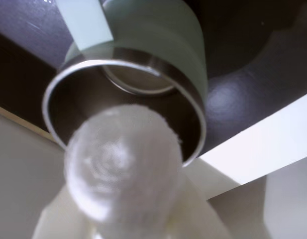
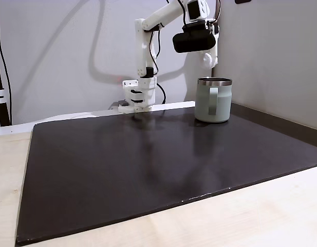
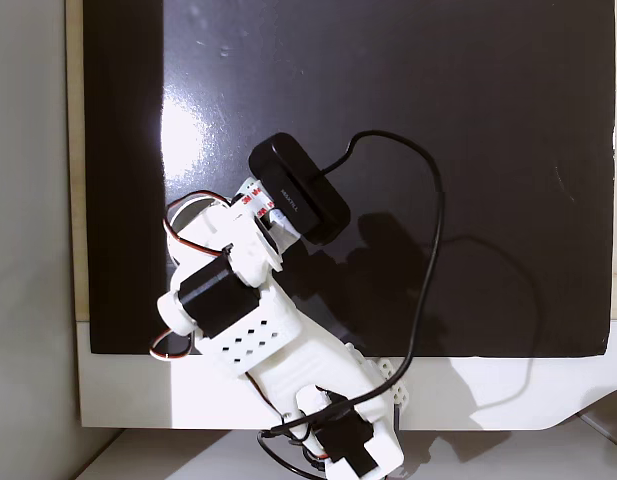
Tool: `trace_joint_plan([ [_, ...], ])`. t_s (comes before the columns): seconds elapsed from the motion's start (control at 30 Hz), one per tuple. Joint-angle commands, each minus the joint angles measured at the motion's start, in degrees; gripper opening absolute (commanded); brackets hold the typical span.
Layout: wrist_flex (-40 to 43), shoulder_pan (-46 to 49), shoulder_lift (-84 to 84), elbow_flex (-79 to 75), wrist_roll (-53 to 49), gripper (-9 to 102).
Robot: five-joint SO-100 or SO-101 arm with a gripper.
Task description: Grasp a gauze and put it in the cup.
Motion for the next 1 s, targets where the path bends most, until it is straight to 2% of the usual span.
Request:
trace_joint_plan([
  [0.0,-1.32,-0.7,0.09,0.26,-0.35,0],
  [0.23,-2.64,-2.37,-0.88,1.67,-0.35,2],
  [0.33,-2.72,-3.16,-0.88,2.29,-0.53,10],
  [0.53,-2.99,-3.52,-0.62,2.72,-0.79,34],
  [0.63,-2.99,-3.52,-0.62,2.81,-0.79,40],
  [0.97,-2.9,-3.43,-0.26,2.81,-0.79,40],
])
